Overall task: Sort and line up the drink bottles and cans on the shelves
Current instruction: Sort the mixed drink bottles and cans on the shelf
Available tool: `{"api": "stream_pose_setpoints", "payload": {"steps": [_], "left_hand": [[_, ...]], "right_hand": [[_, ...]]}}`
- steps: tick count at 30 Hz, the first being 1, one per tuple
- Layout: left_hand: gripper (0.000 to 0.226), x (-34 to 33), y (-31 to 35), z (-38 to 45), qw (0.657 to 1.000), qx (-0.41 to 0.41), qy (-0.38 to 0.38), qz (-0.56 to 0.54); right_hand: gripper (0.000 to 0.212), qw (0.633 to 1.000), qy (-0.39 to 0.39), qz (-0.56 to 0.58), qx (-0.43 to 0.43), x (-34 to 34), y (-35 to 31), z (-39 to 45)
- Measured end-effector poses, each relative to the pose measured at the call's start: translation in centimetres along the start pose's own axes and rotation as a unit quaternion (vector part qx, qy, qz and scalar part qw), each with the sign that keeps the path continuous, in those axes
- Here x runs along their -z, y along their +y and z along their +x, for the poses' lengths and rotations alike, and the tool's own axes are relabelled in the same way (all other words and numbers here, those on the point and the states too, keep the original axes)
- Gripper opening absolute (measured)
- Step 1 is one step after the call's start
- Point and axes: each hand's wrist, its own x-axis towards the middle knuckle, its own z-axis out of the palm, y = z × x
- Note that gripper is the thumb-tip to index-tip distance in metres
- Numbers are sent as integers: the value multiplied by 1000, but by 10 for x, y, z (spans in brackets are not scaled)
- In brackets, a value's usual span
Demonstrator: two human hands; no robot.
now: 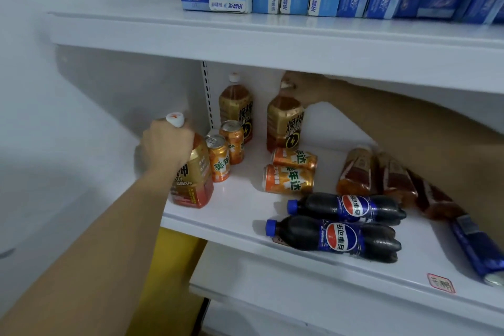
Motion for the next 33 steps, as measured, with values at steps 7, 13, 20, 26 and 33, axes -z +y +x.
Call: {"api": "stream_pose_setpoints", "payload": {"steps": [7,13,20,26,33], "left_hand": [[38,3,4,-4,1000,-1,-12,-13],[37,3,4,-6,1000,1,-4,-17],[37,3,4,-7,1000,-5,-8,-24],[40,6,7,-11,1000,3,-17,-20],[47,7,7,-10,1000,-1,-17,-17]], "right_hand": [[45,994,64,85,-12,-4,-5,-22],[38,997,22,37,-57,-56,17,-75],[68,972,-163,81,-149,-79,43,-101],[84,981,-129,88,-118,-73,48,-92],[42,993,89,-27,78,-91,11,-80]]}}
